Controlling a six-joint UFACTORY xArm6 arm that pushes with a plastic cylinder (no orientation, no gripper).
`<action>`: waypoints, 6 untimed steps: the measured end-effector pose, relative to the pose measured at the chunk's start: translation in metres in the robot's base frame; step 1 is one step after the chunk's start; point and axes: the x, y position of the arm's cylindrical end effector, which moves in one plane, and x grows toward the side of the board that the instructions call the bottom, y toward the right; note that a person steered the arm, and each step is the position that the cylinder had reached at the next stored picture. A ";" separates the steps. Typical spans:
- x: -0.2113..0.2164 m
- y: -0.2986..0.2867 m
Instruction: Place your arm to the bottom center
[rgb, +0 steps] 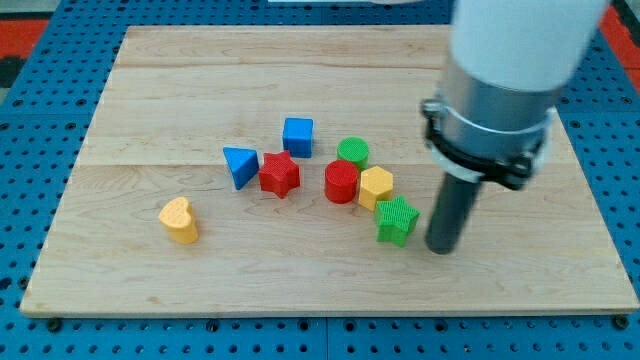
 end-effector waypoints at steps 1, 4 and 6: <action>0.056 -0.016; 0.029 -0.138; 0.018 -0.138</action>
